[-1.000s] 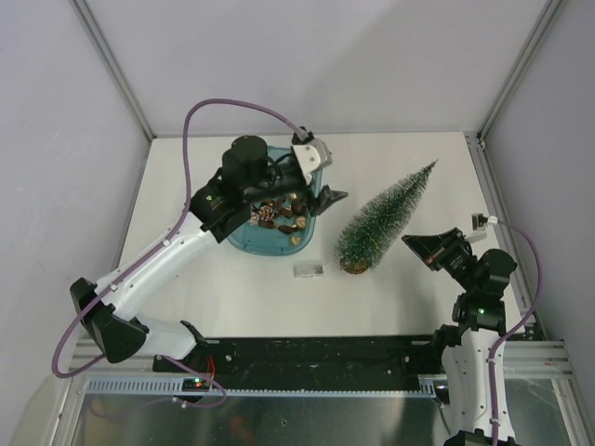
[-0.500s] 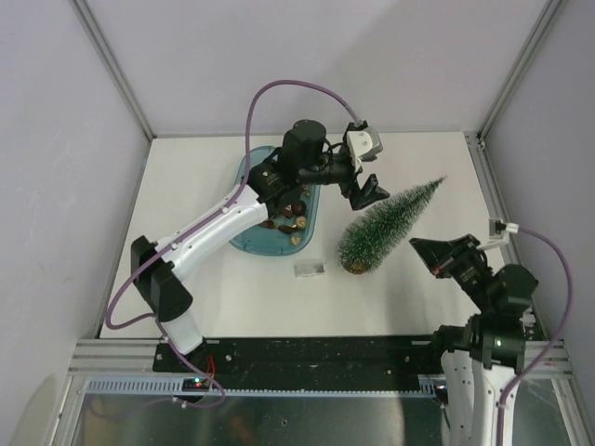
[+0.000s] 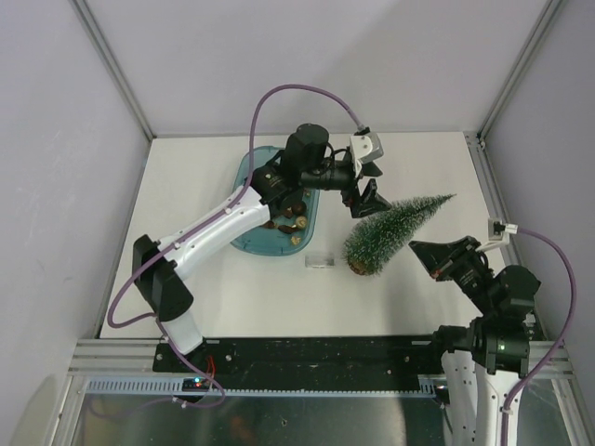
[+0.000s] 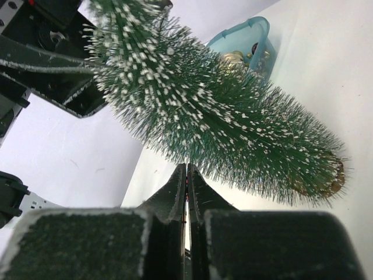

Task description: Decorate the small christmas tree

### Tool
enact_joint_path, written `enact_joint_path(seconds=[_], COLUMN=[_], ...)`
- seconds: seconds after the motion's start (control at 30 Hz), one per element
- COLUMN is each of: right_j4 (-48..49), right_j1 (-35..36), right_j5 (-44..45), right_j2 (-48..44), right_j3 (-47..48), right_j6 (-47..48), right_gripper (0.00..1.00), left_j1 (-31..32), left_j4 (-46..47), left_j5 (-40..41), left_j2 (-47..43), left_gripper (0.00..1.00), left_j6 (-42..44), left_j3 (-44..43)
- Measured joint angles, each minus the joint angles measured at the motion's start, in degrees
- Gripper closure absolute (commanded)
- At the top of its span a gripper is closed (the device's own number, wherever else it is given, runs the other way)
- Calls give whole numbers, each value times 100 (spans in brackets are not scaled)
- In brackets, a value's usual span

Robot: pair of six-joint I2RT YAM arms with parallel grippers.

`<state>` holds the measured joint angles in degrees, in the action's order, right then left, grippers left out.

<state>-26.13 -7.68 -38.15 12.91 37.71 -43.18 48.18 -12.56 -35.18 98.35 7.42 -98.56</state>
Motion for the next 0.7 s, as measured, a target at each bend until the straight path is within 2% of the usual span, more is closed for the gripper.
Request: enact_joint_path(seconds=[0.23, 0.53, 0.7], right_j4=[686, 1576, 1818], right_j1=[293, 1580, 2345], right_j5=[-20, 450, 1014], right_j2=[409, 863, 1167], right_j3=[-291, -494, -507], right_j6=[-361, -634, -577], right_gripper=[96, 72, 49], left_j1=[151, 297, 297], left_j4=[-39, -2, -7], left_j5=[103, 693, 1019], left_j2=[0, 50, 85], left_gripper=[9, 11, 9], left_j6=[-114, -205, -201], left_j3=[227, 210, 203])
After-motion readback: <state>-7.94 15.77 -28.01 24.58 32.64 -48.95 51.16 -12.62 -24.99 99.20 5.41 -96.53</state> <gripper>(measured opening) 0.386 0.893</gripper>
